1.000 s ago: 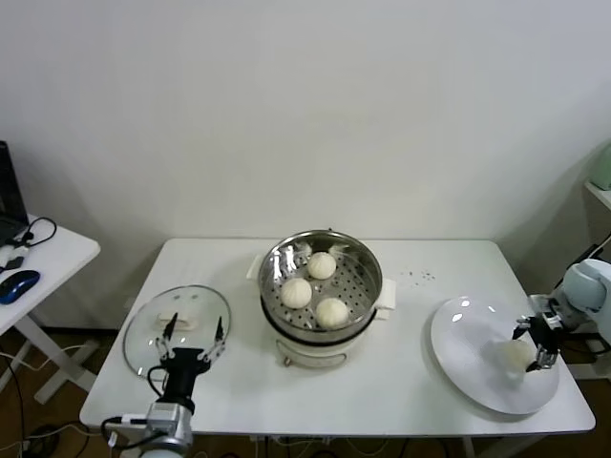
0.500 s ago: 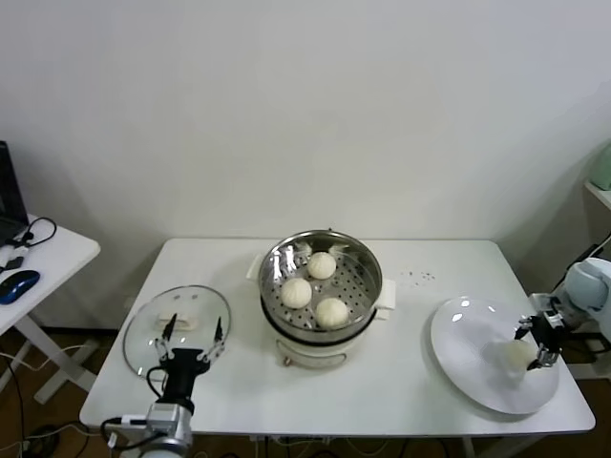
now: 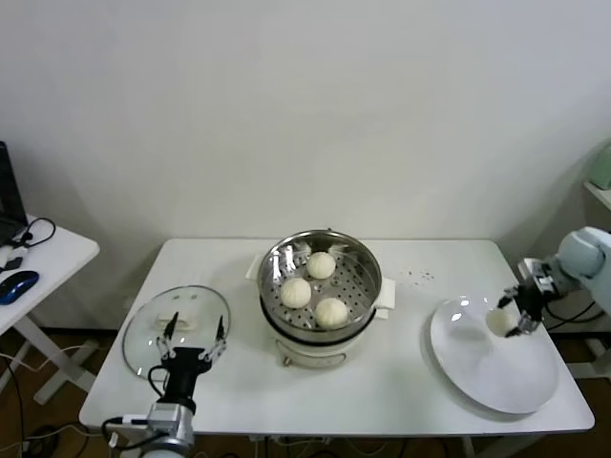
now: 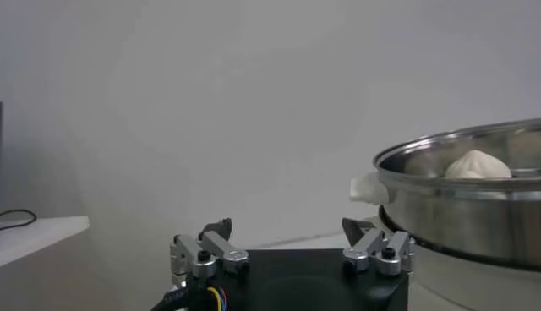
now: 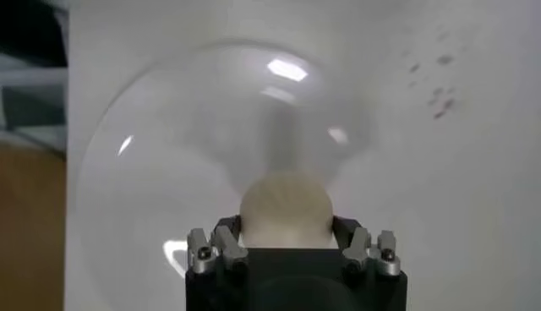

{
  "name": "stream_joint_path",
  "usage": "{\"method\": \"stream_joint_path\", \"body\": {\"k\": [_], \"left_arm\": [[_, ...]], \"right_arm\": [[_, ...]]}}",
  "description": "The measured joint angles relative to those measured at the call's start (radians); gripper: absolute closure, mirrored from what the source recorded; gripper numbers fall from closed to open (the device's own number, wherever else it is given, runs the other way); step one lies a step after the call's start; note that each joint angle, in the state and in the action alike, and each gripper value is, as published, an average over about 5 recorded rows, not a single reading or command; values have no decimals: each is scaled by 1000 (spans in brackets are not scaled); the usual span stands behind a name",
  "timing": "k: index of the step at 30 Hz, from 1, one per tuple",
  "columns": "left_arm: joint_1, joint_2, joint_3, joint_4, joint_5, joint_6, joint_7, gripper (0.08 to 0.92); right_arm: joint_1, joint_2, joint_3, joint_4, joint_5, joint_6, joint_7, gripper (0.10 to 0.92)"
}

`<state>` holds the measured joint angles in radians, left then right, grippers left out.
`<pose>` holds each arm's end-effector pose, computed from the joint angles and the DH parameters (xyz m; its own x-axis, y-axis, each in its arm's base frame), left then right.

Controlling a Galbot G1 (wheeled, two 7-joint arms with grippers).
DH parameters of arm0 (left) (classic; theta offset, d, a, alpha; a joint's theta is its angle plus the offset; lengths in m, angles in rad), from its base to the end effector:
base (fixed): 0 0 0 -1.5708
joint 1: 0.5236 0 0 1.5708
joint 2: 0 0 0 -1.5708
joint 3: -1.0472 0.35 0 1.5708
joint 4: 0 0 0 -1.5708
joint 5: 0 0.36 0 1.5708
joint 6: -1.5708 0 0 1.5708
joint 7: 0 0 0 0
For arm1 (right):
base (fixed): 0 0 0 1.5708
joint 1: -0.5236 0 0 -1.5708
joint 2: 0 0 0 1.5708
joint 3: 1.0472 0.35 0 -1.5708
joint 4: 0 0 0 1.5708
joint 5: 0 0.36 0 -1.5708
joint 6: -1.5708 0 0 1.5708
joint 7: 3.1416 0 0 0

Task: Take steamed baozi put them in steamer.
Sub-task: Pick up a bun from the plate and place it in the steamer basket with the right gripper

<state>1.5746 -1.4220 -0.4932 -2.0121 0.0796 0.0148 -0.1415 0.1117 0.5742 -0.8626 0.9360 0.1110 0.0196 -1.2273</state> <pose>0.1827 0.0193 -0.3327 -0.9955 -0.0509 0.0798 -0.0337 0.9783 0.2043 0.5210 -0.3183 -0.1696 -0.0986 -0.1804 0.9786 -0.9901 0.1164 -0.0783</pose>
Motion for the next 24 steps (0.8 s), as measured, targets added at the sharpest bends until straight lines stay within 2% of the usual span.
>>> {"method": "stream_joint_path", "body": {"k": [13,24], "left_arm": [[-8,0,37,-7,22,2,-13,177],[-32,-19,67,-2,43,4,-29,177]], "right_arm": [[463,199,-422,-36,426,-88,1,321],[610,418,-600,-32,642,-142,27,321]]}}
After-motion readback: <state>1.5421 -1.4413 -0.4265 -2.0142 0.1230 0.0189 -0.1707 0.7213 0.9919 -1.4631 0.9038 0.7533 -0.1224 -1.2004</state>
